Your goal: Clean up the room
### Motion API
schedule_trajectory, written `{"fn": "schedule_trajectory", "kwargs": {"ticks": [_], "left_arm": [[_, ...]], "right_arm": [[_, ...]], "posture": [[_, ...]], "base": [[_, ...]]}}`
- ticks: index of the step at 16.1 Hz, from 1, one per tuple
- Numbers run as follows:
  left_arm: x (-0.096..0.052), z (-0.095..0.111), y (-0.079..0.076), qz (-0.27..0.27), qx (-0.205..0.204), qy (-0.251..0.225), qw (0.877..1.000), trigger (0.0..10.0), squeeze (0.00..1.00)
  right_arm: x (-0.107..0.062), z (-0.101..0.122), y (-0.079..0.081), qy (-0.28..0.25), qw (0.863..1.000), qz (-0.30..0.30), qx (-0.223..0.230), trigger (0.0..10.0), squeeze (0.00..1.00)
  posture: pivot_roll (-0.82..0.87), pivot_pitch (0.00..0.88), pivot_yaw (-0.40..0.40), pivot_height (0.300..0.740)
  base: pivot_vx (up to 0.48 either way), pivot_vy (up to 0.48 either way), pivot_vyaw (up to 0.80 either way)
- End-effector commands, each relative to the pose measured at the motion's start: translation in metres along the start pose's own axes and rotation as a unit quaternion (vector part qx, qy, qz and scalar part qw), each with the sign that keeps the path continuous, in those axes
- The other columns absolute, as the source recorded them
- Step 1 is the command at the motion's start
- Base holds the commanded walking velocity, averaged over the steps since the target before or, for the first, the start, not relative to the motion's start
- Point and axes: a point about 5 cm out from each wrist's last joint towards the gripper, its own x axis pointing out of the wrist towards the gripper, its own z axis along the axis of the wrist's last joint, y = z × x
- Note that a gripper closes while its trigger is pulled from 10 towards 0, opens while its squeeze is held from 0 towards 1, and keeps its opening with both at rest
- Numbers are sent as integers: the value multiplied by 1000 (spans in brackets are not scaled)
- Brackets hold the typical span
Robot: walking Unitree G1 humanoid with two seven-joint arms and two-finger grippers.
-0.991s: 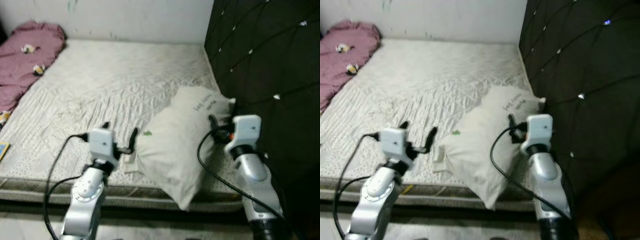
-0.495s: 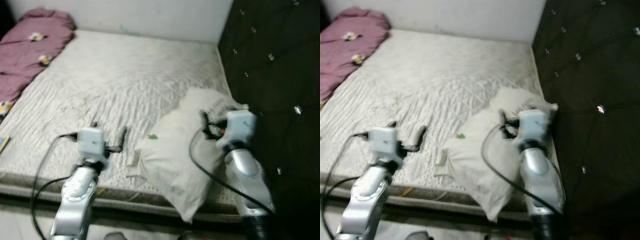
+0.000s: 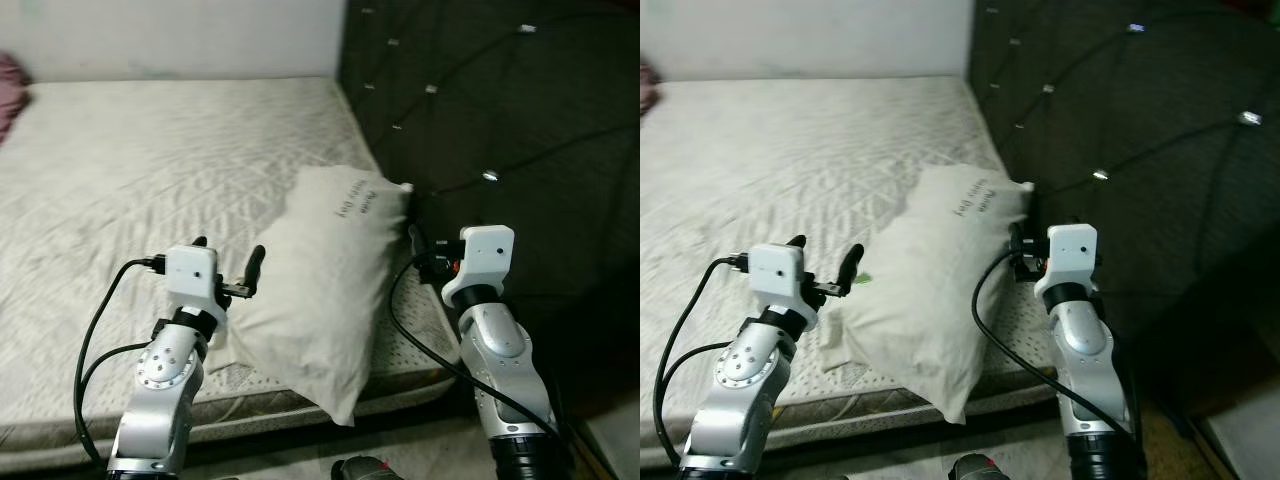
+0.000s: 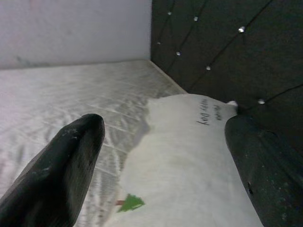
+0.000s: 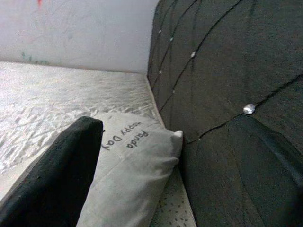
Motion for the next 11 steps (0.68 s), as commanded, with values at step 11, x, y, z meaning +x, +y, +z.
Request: {"fn": "schedule_trajectory", "kwargs": {"ticks": [11], "left_arm": [[-20, -1, 19, 94, 45, -5, 995, 10000, 0]], "right_arm": [[-14, -9, 3, 19, 1000, 6, 20, 10000, 0]], "posture": [[-9, 0, -19, 740]], "base": [[0, 0, -218]]}}
